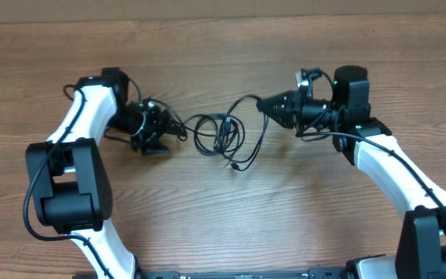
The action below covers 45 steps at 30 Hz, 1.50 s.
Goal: Untangle cables
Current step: 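Pull the cable coil apart, moving grippers outward left and right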
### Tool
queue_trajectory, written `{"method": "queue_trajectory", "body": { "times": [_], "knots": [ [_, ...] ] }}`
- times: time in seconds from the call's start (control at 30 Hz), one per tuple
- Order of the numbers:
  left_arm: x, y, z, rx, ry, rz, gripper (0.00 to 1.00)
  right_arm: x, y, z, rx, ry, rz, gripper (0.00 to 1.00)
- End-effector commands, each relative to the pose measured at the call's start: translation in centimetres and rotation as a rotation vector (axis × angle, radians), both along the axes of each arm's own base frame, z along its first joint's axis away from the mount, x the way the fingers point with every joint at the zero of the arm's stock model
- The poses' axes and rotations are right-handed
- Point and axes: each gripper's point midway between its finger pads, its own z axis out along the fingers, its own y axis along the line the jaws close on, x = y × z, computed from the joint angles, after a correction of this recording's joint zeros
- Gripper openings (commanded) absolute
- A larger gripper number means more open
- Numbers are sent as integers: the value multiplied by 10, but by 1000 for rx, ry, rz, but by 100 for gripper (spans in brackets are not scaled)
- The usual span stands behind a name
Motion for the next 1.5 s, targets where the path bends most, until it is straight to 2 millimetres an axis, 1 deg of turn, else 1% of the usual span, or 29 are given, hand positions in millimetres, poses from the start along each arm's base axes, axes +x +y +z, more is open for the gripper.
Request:
{"method": "queue_trajectory", "body": {
  "times": [0.0, 0.03, 0.07, 0.13, 0.17, 0.2, 0.27, 0.33, 0.37, 0.4, 0.47, 0.53, 0.6, 0.7, 0.77, 0.83, 0.87, 0.93, 1.03, 1.07, 1.1, 1.17, 1.2, 1.23, 1.27, 1.3, 1.33, 1.4, 1.47],
  "knots": [
    [-5, 35, -9, 99, 17, -2, 30, 17, -20, -19, -220, -206, -57, 4],
    [-6, 39, -7, 90, 26, 7, 15, 17, -23, -19, -224, -200, -64, 4],
    [-7, 42, -3, 71, 32, 18, 8, 17, -27, -16, -228, -196, -73, 4],
    [-7, 46, 10, 15, 22, 28, 8, 18, -34, -6, -237, -217, -88, 4],
    [-4, 48, 24, -40, -10, 20, 8, 19, -43, 7, -248, -224, -117, 4],
    [-2, 48, 38, -80, -51, -4, 5, 19, -48, 17, -256, -239, -130, 4],
    [0, 53, 59, -109, -101, -47, 4, 17, -56, 39, -275, -292, -136, 4],
    [1, 57, 82, -111, -142, -83, 4, 14, -69, 63, -321, -323, -173, 4],
    [2, 58, 95, -107, -166, -95, 4, 12, -75, 72, -348, -336, -191, 4],
    [4, 59, 106, -102, -183, -96, 4, 10, -84, 86, -392, -359, -221, 4],
    [10, 60, 130, -83, -244, -100, 4, 5, -97, 105, -466, -393, -266, 4],
    [15, 59, 152, -53, -310, -92, 4, -1, -109, 121, -542, -410, -313, 4],
    [17, 57, 176, -31, -376, -82, 4, -8, -123, 132, -611, -404, -374, 4],
    [19, 57, 210, 1, -464, -49, 4, -15, -141, 137, -691, -385, -448, 4],
    [17, 57, 234, 20, -523, -25, 4, -18, -152, 131, -747, -352, -485, 4],
    [13, 56, 256, 37, -583, -8, 4, -20, -159, 121, -785, -313, -497, 4],
    [10, 55, 268, 47, -618, -3, 4, -21, -160, 117, -794, -297, -493, 4],
    [5, 53, 285, 59, -671, 6, 4, -21, -159, 107, -799, -265, -476, 4],
    [-3, 46, 299, 63, -716, 0, 4, -19, -149, 94, -778, -225, -421, 4],
    [-5, 44, 301, 64, -724, -5, 5, -18, -145, 90, -765, -213, -399, 6],
    [-7, 41, 303, 62, -729, -13, 4, -18, -139, 85, -744, -199, -370, 15],
    [-9, 34, 305, 53, -730, -23, 4, -17, -130, 77, -708, -174, -325, 41],
    [-10, 30, 305, 46, -725, -28, 4, -16, -125, 74, -685, -161, -299, 48],
    [-11, 25, 306, 38, -721, -34, 4, -15, -121, 70, -666, -149, -278, 57],
    [-12, 21, 306, 27, -717, -41, 4, -14, -116, 66, -646, -136, -256, 78],
    [-12, 17, 306, 21, -715, -47, 4, -14, -113, 64, -634, -127, -242, 90],
    [-13, 11, 308, 4, -718, -58, 4, -14, -110, 60, -618, -111, -223, 99],
    [-18, -5, 317, -80, -734, -86, 4, -15, -101, 57, -584, -115, -166, 100],
    [-23, -25, 333, -210, -762, -116, 4, -19, -88, 60, -537, -175, -71, 100]
  ]
}}
